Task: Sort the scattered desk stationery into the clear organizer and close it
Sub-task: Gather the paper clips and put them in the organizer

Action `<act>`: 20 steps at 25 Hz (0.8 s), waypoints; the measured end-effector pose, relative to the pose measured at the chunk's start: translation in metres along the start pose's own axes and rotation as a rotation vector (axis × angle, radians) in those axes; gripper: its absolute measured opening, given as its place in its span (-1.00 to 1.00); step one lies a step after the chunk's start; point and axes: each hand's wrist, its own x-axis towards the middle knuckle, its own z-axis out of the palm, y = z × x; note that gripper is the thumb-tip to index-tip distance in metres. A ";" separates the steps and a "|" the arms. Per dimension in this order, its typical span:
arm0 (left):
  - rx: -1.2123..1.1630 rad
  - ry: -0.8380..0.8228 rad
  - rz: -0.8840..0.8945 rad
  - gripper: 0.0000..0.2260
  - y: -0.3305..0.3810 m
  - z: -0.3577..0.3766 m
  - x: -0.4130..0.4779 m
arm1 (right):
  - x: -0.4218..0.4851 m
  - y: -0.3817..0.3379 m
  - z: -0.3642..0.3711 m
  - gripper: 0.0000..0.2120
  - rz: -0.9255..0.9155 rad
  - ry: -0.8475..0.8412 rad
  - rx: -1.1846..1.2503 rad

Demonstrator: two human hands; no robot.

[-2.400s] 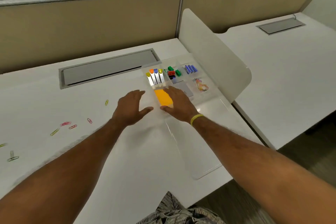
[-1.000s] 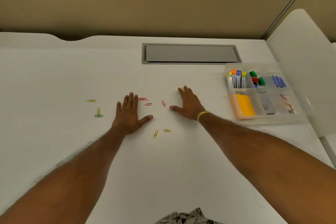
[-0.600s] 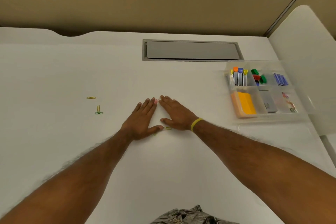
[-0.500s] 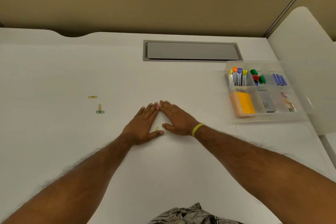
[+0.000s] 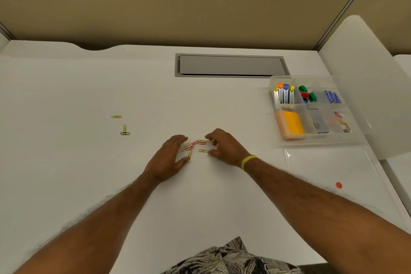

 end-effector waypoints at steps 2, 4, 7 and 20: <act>0.016 0.046 -0.067 -0.49 0.002 0.002 0.005 | 0.002 -0.004 0.002 -0.57 0.101 -0.033 0.031; 0.008 0.039 -0.118 -0.55 0.008 0.005 0.012 | 0.006 -0.013 0.007 -0.62 0.159 -0.029 0.055; -0.060 0.052 -0.143 -0.66 0.018 0.010 0.020 | 0.013 -0.027 0.014 -0.71 0.140 -0.015 0.078; 0.004 0.019 -0.194 -0.78 0.029 0.003 0.035 | 0.041 -0.033 0.009 -0.76 -0.005 -0.167 -0.161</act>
